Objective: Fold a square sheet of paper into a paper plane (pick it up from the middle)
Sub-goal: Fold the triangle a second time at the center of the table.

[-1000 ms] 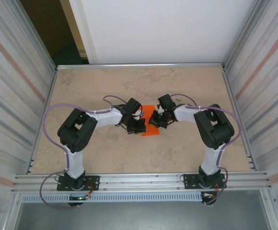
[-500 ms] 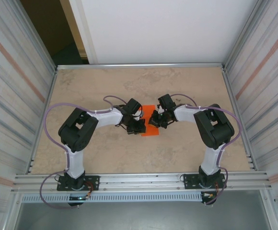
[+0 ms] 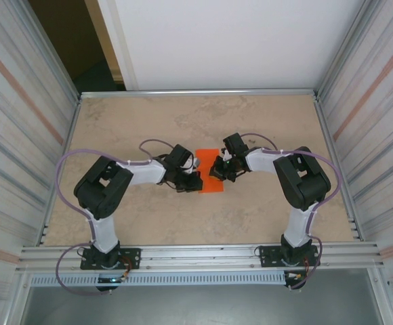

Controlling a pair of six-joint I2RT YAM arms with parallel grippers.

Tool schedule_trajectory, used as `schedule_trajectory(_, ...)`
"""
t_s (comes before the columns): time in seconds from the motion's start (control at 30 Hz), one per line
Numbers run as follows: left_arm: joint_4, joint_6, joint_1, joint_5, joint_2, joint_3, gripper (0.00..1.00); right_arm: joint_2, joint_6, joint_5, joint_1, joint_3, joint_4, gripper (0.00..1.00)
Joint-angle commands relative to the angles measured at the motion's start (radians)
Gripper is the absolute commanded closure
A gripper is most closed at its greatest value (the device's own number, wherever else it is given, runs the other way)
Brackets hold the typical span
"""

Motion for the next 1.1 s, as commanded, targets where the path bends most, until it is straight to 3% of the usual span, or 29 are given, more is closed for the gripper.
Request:
schedule_trajectory(0.0,-0.120,0.031,0.002,0.004,-0.056,-0.069,1.00,0.070,0.014,0.104,-0.009,-0.036,-0.099,1.00)
schedule_trajectory(0.23,-0.012,-0.016,0.027,0.029,-0.162,-0.033,1.00,0.071,0.015,0.101,-0.008,-0.033,-0.094,1.00)
schedule_trajectory(0.5,0.065,-0.084,0.024,0.049,-0.032,0.035,1.00,0.065,0.016,0.098,-0.007,-0.029,-0.095,1.00)
schedule_trajectory(1.07,0.024,-0.056,0.008,-0.027,0.016,-0.005,1.00,0.054,0.016,0.089,-0.006,-0.014,-0.097,1.00)
